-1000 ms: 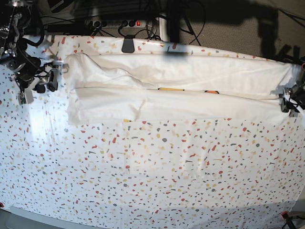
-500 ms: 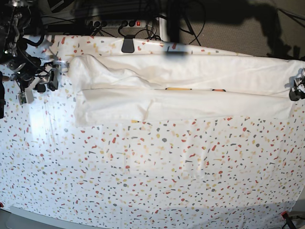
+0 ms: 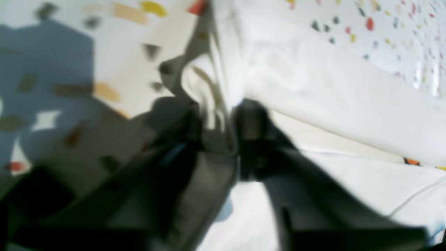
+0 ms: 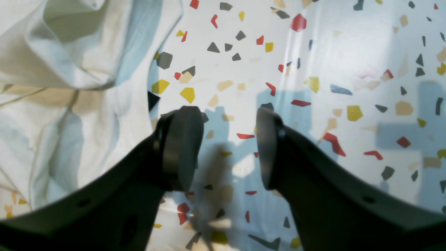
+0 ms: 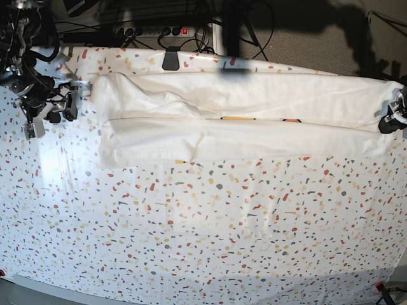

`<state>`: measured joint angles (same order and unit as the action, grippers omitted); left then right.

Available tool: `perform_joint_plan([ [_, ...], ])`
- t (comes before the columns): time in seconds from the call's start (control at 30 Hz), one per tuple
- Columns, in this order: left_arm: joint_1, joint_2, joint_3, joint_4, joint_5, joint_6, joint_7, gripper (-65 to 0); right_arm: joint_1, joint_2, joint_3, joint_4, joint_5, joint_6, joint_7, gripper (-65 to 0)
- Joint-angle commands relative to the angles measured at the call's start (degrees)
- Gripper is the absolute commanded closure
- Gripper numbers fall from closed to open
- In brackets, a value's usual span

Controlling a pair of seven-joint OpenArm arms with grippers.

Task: Fold the T-shirt properly
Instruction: 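Release the shirt and reposition both grippers at the folded band's ends, then grasp the band end with the left gripper and fold it toward the right gripper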

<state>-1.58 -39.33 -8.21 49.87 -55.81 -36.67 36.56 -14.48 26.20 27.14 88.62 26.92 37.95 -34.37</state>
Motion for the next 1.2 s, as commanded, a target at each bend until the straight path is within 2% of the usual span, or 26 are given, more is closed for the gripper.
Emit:
perform_joint_plan([
  [0.0,-0.3,-0.8,0.0,0.3,0.2,-0.4,1.3,-1.5,0.5,1.1,0.6,0.9,0.7,0.1,1.3,-28.7],
  [0.03,-0.3,-0.8,0.0,0.3,0.2,-0.4,0.7,0.0,0.5,1.1,0.6,0.9,0.7,0.1,1.3,-28.7],
  [0.23,-0.6,-0.7,0.0,0.3,-1.2,-0.4,-3.9,0.0,0.5,1.1,0.6,0.9,0.7,0.0,1.3,-28.6],
  [0.3,-1.5,-0.2,0.0,0.4,-3.5,-0.4,-3.7,0.0,0.5,1.1,0.6,0.9,0.6,-0.9,1.6,-28.6],
  [0.4,-4.2,1.9,0.0,0.5,-3.6,-0.4,-1.6,0.0,0.5,1.1,0.6,0.9,0.4,-1.8,2.5,-28.6],
  [0.47,-6.1,3.5,0.0,0.5,-1.8,-0.3,-1.0,0.0,0.5,1.1,0.6,0.9,0.5,-1.8,3.0,-28.6],
  [0.6,-9.5,4.0,0.0,0.5,2.1,3.1,-0.5,0.0,0.5,1.1,0.6,0.9,0.4,-1.8,3.0,-28.6],
  [0.77,-12.9,2.3,0.0,2.2,2.4,3.5,8.0,0.0,0.5,1.1,0.6,0.9,0.5,-1.8,3.1,-28.6],
  [0.9,-11.9,2.5,0.0,8.8,3.1,5.3,12.9,0.0,0.7,1.1,0.6,0.9,0.5,-1.8,2.9,-28.6],
  [0.93,-11.3,2.7,0.0,10.7,4.8,5.9,13.4,0.0,0.7,1.1,0.6,0.9,0.5,-1.8,2.8,-28.6],
  [1.03,-8.3,4.3,0.0,17.6,10.9,11.5,14.0,0.0,1.2,1.1,0.6,0.9,0.5,-1.8,1.7,-28.6],
  [1.17,-2.8,9.4,0.0,29.7,18.1,18.1,14.0,0.0,1.3,1.1,0.6,0.9,0.7,-1.8,1.5,-28.6],
])
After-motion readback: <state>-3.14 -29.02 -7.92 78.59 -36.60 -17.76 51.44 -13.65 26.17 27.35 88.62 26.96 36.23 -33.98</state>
